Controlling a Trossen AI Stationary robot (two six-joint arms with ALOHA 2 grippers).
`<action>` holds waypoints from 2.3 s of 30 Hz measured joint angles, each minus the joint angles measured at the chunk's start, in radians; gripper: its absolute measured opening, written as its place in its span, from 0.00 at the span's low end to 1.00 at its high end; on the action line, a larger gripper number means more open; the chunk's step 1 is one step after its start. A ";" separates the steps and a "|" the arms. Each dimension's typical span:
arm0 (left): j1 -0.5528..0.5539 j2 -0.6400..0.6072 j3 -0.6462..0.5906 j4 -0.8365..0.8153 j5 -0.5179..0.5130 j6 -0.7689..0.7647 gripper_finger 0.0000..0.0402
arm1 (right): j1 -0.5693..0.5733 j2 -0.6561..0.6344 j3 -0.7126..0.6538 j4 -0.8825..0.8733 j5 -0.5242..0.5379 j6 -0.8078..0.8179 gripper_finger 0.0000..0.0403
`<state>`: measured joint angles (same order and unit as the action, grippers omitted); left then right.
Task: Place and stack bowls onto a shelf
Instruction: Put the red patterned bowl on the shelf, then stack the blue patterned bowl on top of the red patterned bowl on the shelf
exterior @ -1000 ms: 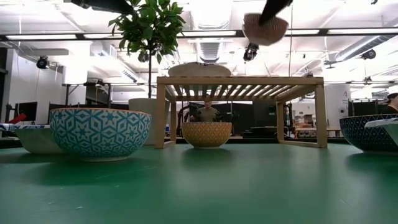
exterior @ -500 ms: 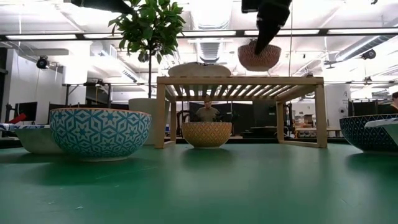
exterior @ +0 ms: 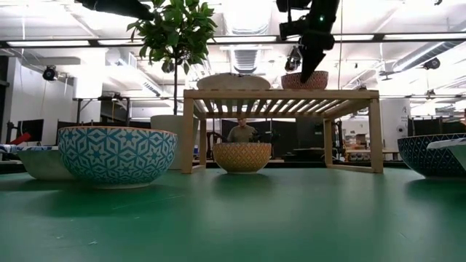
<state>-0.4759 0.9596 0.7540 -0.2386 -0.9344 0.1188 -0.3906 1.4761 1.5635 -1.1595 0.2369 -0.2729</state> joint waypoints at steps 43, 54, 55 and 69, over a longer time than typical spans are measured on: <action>0.000 0.000 0.000 0.007 0.000 -0.005 0.39 | -0.034 0.018 0.000 0.045 -0.050 -0.016 0.31; 0.000 0.000 0.000 0.007 0.000 -0.006 0.39 | -0.033 0.009 0.036 0.041 -0.050 0.011 0.43; 0.000 0.000 0.000 0.007 0.000 -0.007 0.39 | -0.033 0.006 0.050 0.039 -0.050 0.019 0.42; 0.000 0.000 0.000 0.013 0.000 -0.050 0.39 | 0.100 -0.033 0.227 0.033 -0.065 0.186 0.41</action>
<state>-0.4759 0.9592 0.7544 -0.2253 -0.9340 0.0692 -0.2903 1.4431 1.7902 -1.1268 0.1722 -0.0871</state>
